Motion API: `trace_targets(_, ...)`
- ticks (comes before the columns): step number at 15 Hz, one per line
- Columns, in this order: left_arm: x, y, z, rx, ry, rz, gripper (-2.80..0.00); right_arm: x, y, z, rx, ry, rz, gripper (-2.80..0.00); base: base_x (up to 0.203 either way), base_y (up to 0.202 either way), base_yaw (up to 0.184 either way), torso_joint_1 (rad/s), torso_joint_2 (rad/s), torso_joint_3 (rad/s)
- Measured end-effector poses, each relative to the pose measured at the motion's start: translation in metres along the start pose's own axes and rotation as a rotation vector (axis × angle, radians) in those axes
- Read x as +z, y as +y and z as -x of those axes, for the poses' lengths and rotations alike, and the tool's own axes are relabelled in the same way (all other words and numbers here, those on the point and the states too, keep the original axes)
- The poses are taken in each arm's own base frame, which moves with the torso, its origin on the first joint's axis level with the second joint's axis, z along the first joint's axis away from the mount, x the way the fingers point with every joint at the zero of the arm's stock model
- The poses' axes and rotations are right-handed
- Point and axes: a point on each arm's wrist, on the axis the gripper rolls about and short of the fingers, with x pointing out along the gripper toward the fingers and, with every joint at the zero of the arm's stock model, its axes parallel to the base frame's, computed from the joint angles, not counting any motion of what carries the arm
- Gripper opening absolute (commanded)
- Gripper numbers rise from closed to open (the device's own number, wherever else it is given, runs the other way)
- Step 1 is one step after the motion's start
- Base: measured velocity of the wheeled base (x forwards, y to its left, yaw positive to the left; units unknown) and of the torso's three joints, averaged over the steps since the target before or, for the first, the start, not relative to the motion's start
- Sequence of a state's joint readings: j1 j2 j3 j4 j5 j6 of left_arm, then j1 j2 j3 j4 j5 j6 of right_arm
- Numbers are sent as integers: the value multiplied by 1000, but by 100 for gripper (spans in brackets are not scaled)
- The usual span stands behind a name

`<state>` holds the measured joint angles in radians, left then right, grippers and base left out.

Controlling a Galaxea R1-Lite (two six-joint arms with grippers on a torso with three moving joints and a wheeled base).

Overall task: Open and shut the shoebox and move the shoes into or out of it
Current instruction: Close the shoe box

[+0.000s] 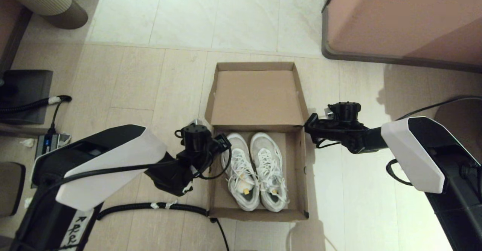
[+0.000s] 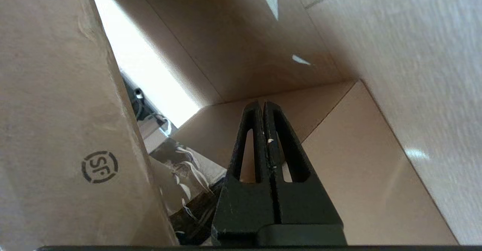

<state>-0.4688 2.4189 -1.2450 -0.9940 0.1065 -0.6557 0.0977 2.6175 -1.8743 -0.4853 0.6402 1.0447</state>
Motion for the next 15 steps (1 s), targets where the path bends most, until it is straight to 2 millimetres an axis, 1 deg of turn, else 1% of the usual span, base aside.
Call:
trace_targets(4, -25, -1, 22, 45, 66, -16, -280, -8, -5, 7, -62, -13, 14, -280, 0, 0, 0, 0, 0, 0)
trace_targets(5, -25, -3, 28, 38, 65, -17, -280, -9, -5, 10, -72, -17, 13, -280, 0, 0, 0, 0, 0, 0)
trace_targets(6, -20, -8, 33, 25, 54, -17, -280, -9, -4, 14, -82, -23, 8, -280, 0, 0, 0, 0, 0, 0)
trace_targets(8, 0, -17, 45, 6, 13, -10, -280, -6, 0, 24, -95, -41, 7, -280, 0, 0, 0, 0, 0, 0)
trace_targets(9, 15, -19, 49, 2, -22, -9, -280, -3, 2, 29, -102, -58, 24, -280, 0, 0, 0, 0, 0, 0)
trace_targets(10, 33, -15, 53, 9, -67, -19, -280, 1, 4, 33, -112, -83, 51, -280, 0, 0, 0, 0, 0, 0)
trace_targets(11, 52, -8, 54, 27, -112, -41, -280, 4, 7, 34, -115, -103, 61, -280, 0, 0, 0, 0, 0, 0)
trace_targets(12, 65, 0, 54, 41, -144, -60, -280, 7, 10, 34, -107, -113, 67, -280, 0, 0, 0, 0, 0, 0)
trace_targets(13, 72, 7, 51, 51, -161, -69, -280, 10, 12, 33, -96, -121, 72, -280, 0, 0, 0, 0, 0, 0)
trace_targets(15, 77, 23, 40, 71, -182, -73, -280, 19, 16, 30, -69, -144, 78, -280, 0, 0, 0, 0, 0, 0)
